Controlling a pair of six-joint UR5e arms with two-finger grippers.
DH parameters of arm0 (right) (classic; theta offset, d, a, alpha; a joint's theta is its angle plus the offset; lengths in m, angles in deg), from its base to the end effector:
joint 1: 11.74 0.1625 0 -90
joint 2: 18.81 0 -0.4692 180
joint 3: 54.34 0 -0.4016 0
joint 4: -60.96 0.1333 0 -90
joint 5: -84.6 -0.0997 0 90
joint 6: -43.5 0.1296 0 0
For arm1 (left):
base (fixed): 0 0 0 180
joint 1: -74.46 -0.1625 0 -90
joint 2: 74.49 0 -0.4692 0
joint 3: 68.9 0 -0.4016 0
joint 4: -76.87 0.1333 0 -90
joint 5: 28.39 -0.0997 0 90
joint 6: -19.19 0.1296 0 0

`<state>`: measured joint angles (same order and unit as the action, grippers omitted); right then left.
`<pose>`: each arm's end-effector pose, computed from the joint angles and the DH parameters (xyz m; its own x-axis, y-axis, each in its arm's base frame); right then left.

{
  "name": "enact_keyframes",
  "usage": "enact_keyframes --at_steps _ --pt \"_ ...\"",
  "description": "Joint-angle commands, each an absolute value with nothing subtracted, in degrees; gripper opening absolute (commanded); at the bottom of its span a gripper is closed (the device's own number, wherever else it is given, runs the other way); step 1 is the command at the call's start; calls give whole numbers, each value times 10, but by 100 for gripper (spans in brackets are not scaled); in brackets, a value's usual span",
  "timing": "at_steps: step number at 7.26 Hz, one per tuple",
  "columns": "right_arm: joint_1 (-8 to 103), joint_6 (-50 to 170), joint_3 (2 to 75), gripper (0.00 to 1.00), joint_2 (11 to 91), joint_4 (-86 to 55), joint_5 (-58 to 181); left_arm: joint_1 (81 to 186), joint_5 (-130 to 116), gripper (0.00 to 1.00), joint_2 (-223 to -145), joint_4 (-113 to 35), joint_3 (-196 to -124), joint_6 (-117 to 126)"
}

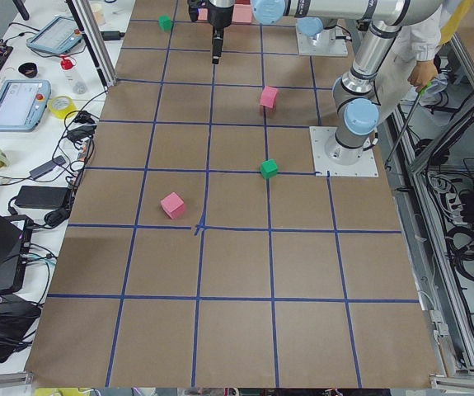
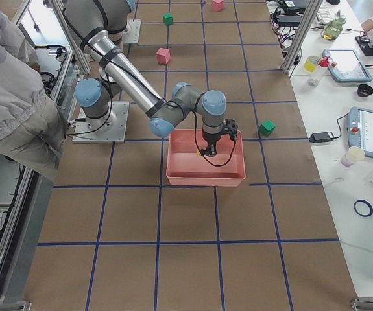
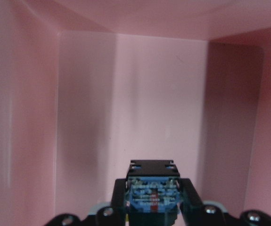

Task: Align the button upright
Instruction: 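Carry the button out of the bin to the table center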

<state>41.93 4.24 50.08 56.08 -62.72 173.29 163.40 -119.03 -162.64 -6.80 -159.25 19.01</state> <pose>-0.2342 -0.5484 0.2955 -0.9983 -0.0509 0.0281 -0.0528 0.9961 -0.0705 -0.1225 -0.5051 0.5272 -0.9997 -0.0231 -0.0106 -0.0215 0.9904 -0.1363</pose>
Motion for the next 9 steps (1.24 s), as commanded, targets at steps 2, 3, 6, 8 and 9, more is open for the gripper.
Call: enact_keyframes --at_steps 2,3,6,8,9 --pt "484 45 386 0 589 -494 1726 1634 -1191 100 -1626 -68 -1591 190" --pt "510 46 377 0 601 -482 1726 1634 -1191 100 -1626 -68 -1592 190" --pt "672 245 378 0 600 -476 1688 1634 -1191 100 -1626 -69 -1591 190" --pt "805 418 375 0 562 -538 1688 1634 -1188 100 -1628 -69 -1590 190" --pt "851 485 374 0 542 -572 1688 1632 -1187 100 -1631 -69 -1587 191"
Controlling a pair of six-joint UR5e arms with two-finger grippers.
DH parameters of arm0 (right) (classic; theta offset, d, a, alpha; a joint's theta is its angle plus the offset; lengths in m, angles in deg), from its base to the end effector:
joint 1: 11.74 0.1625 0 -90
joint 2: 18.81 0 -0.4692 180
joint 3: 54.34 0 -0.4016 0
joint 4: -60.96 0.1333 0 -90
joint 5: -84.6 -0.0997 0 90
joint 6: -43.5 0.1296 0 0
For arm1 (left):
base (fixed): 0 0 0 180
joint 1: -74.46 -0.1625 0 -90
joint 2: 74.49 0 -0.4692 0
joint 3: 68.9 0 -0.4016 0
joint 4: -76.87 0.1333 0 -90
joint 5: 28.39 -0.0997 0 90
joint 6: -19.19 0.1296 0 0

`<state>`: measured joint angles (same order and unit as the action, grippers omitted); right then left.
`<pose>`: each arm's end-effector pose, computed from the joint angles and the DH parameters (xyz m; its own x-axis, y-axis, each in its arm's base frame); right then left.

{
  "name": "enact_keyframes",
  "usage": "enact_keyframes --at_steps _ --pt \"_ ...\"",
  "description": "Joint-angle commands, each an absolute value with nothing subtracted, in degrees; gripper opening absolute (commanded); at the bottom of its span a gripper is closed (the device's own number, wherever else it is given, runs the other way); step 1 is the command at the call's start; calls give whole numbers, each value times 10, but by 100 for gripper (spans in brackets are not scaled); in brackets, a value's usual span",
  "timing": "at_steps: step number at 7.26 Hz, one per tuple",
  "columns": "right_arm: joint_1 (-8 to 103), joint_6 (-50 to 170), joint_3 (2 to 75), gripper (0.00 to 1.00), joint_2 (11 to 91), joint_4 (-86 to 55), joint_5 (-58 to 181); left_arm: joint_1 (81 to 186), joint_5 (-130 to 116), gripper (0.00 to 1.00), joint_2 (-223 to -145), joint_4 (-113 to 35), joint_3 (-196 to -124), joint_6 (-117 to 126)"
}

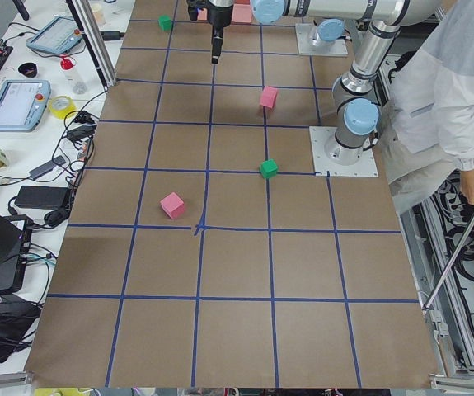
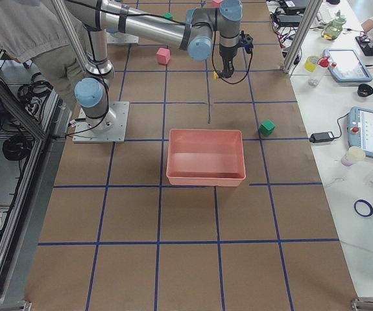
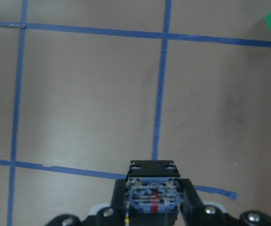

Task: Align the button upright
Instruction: 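Carry the button out of the bin to the table center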

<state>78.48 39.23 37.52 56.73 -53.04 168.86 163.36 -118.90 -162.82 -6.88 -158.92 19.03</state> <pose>0.1486 -0.6181 0.3895 -0.9919 -0.0909 -0.0889 -0.0779 0.9870 -0.1406 -0.1224 -0.5068 0.5284 -0.9997 -0.0232 -0.0084 -0.0218 0.9903 -0.1375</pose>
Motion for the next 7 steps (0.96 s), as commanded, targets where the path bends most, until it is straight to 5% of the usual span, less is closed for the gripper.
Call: enact_keyframes --at_steps 1,7 --pt "899 524 374 0 521 -586 1697 1630 -1184 100 -1633 -69 -1588 191" --pt "977 632 363 0 408 -696 1693 1631 -1188 100 -1632 -63 -1593 193"
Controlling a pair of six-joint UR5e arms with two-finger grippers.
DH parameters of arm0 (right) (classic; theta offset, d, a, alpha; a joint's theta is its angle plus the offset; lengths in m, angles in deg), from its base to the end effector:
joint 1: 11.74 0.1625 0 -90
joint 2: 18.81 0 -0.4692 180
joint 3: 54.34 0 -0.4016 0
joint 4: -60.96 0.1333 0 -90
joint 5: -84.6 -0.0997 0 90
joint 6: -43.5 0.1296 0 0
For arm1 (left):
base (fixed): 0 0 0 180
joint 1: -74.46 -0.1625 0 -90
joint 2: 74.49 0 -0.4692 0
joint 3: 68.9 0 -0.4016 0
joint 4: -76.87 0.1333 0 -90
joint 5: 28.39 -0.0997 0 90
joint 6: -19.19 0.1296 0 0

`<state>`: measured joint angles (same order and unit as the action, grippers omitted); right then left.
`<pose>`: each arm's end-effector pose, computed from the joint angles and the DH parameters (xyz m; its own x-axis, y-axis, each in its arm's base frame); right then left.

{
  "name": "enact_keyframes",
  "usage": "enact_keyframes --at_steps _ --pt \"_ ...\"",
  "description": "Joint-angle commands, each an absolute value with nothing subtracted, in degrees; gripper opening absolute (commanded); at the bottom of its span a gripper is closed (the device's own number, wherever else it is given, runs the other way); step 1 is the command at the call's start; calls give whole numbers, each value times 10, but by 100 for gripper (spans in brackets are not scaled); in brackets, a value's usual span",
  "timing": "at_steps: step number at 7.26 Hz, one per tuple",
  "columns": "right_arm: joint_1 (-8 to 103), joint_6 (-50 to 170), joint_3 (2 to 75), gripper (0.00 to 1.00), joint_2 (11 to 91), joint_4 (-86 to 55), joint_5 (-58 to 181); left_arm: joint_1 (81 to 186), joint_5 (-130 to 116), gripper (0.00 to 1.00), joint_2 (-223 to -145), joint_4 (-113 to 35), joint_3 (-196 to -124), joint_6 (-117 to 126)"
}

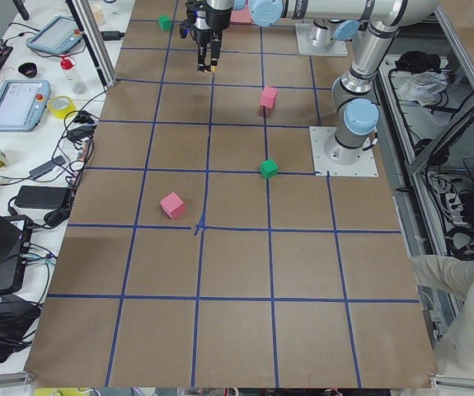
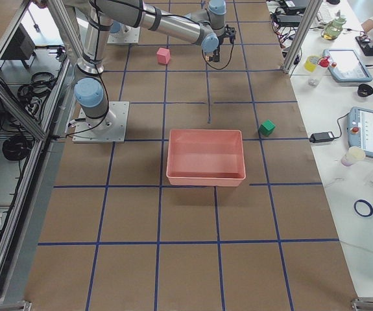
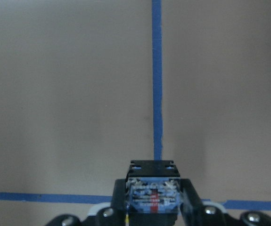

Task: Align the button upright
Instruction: 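Carry the button out of the bin to the table center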

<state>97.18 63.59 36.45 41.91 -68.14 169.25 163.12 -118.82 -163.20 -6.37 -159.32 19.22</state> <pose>0.3631 -0.6110 0.2587 -0.9901 0.0047 -0.1404 0.0211 0.9931 -0.1158 -0.1204 -0.5100 0.5225 -0.9997 -0.0239 -0.0075 -0.0227 0.9909 -0.1328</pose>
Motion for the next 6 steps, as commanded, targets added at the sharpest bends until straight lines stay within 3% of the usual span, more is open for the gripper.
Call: enact_keyframes --at_steps 1,3,6 --pt "985 615 359 0 403 -698 1715 1631 -1188 100 -1637 -43 -1594 190" --pt "991 605 362 0 383 -710 1719 1631 -1189 100 -1651 37 -1617 190" --pt "993 602 362 0 372 -725 1718 1631 -1182 100 -1652 36 -1618 180"
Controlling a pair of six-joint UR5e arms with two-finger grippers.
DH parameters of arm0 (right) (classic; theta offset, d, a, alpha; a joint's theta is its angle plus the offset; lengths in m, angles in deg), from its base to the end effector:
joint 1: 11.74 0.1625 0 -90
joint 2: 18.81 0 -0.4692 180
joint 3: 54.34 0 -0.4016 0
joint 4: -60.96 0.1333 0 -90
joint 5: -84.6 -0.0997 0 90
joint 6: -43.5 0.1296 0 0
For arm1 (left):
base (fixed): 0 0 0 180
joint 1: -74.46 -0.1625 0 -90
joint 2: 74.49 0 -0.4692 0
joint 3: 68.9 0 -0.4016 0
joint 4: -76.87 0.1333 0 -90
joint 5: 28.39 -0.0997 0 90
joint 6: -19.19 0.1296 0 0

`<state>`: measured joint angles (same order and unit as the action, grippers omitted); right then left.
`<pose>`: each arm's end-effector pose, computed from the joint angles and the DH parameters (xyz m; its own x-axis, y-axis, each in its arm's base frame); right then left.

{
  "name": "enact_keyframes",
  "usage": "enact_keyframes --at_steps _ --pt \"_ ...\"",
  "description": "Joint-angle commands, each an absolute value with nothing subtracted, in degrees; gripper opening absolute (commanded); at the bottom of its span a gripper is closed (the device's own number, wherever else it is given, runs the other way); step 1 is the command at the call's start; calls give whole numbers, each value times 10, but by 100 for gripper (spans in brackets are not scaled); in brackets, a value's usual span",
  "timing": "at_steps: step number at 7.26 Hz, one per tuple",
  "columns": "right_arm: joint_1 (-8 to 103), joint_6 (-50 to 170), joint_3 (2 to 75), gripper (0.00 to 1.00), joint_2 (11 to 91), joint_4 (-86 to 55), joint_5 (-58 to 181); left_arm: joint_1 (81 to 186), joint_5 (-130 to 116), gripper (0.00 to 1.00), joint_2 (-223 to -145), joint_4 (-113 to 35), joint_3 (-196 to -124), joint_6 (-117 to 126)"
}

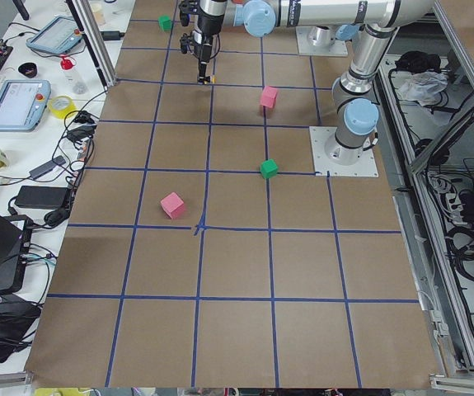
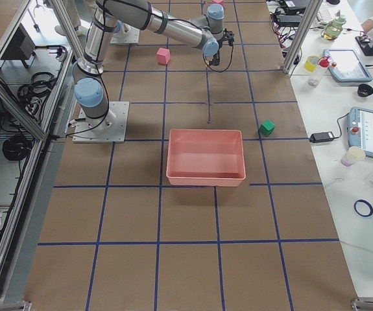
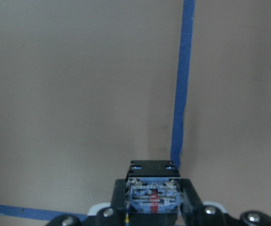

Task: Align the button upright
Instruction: 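Lower the button onto the table and open the right gripper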

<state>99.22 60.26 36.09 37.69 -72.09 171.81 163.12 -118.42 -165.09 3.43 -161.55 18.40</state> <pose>0.3848 -0.6141 0.2176 -0.9923 -0.0831 -0.0917 -0.0700 0.9880 -0.1379 -0.1207 -0.5357 0.5057 -0.9993 -0.0369 0.0027 -0.0365 0.9725 -0.2302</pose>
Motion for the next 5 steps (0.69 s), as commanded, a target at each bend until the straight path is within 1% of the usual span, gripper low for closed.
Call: enact_keyframes --at_steps 1,5 --pt "993 605 364 0 367 -728 1717 1631 -1189 100 -1653 34 -1622 180" --pt "993 602 368 0 364 -728 1699 1639 -1183 100 -1640 28 -1629 94"
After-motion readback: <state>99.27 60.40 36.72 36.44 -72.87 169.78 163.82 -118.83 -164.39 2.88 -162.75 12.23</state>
